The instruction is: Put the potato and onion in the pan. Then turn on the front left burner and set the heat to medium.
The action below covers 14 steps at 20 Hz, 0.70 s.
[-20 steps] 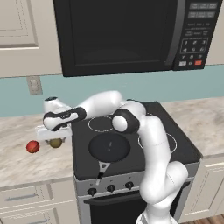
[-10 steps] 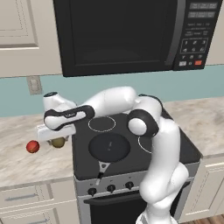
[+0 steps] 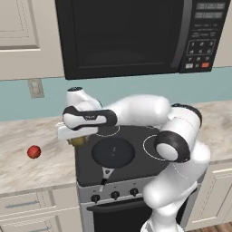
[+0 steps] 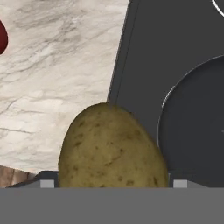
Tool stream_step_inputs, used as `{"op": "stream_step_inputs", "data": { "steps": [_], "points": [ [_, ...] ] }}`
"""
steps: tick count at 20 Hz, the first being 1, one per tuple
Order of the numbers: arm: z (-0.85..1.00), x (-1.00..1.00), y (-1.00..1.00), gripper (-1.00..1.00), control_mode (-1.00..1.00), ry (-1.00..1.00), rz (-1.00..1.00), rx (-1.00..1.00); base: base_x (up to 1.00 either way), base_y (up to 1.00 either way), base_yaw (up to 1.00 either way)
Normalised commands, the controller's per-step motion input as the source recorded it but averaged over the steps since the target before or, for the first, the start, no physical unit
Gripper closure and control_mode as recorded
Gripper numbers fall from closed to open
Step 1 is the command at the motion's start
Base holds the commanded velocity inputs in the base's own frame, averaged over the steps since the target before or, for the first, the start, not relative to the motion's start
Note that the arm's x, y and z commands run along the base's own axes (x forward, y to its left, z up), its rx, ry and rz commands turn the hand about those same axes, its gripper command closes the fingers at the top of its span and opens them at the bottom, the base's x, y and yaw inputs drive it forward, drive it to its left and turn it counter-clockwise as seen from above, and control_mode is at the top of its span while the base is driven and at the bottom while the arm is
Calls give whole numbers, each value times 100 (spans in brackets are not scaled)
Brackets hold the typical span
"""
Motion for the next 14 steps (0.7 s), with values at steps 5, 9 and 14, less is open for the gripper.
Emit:
{"op": "stream_step_inputs", "data": {
  "steps": [5,9,14],
  "points": [
    [42,-4,-91,100,-100,2,0,3,0,0,0],
    [9,-10,-94,100,-100,0,0,0,0,0,0],
    [0,-5,-98,100,-100,0,0,0,0,0,0]
  ]
}}
